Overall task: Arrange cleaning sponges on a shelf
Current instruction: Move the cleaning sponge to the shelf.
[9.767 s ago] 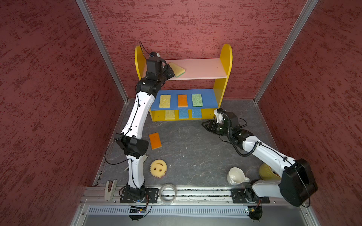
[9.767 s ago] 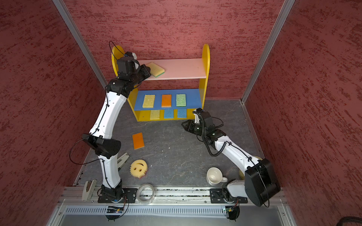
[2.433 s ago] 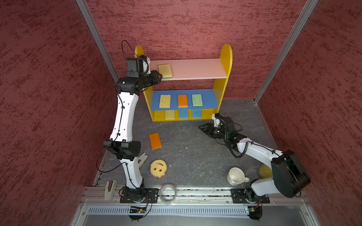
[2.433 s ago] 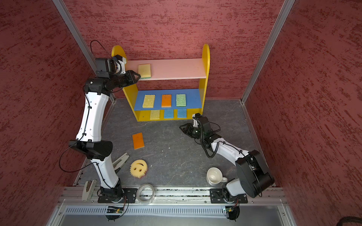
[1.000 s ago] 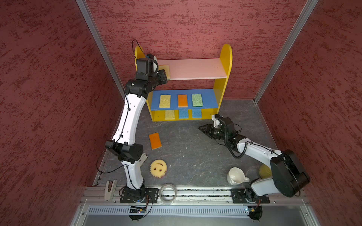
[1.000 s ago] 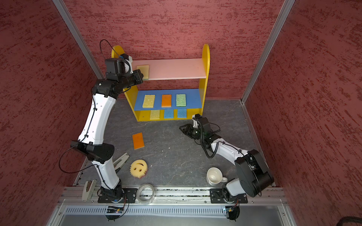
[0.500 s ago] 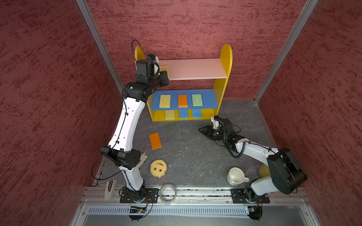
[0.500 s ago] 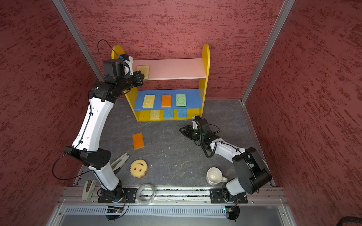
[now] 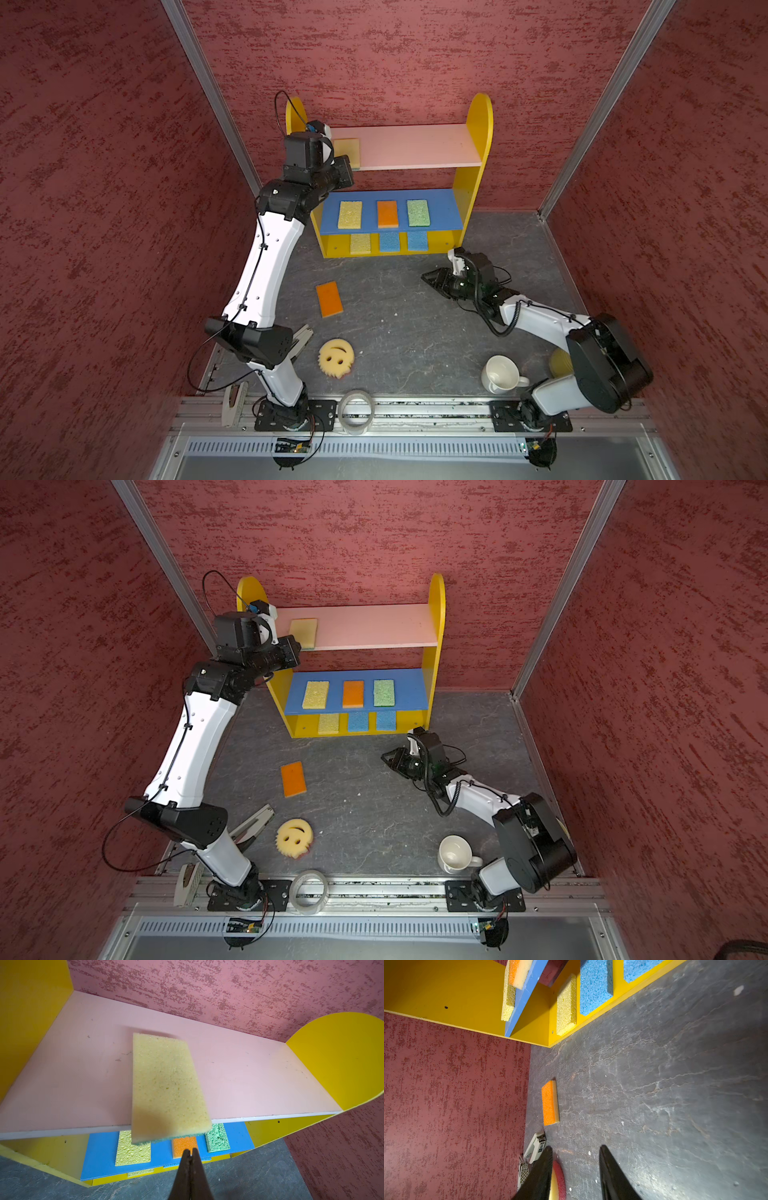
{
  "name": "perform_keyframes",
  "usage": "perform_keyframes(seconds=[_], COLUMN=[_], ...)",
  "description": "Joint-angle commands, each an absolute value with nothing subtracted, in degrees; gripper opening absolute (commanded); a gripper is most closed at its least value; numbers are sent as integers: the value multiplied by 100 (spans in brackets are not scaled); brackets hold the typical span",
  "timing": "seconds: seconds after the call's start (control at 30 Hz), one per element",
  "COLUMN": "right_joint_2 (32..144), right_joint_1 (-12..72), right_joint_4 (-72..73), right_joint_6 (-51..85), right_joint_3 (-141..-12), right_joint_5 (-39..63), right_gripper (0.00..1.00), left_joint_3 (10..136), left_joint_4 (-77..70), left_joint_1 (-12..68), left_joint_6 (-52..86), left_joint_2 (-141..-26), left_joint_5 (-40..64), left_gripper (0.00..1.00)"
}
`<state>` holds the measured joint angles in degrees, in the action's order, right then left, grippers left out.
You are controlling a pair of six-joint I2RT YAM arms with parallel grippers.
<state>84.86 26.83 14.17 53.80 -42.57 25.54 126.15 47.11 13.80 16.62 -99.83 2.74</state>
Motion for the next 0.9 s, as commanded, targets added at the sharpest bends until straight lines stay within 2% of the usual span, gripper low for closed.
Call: perform_keyframes(seconds=[0.0,0.43,0.87], right_joint_2=[8352,8464,8528], right_joint_1=[2681,2680,2679], right_joint_4=[1521,1488,1521], right_joint_6=[5442,5440,5441], right_joint_3=[-4303,-4388,-4398], right_joint_5=[2562,2562,2592], right_gripper=[39,39,39], left_joint_3=[12728,13394,13023], left_joint_4=[4774,4834,4639], left_joint_1=[1328,1122,1168], left_joint_6=[1740,1840,1899], left_joint_2=[-10124,-10697,-10356], left_joint_5=[378,607,738], left_gripper=[0,0,0])
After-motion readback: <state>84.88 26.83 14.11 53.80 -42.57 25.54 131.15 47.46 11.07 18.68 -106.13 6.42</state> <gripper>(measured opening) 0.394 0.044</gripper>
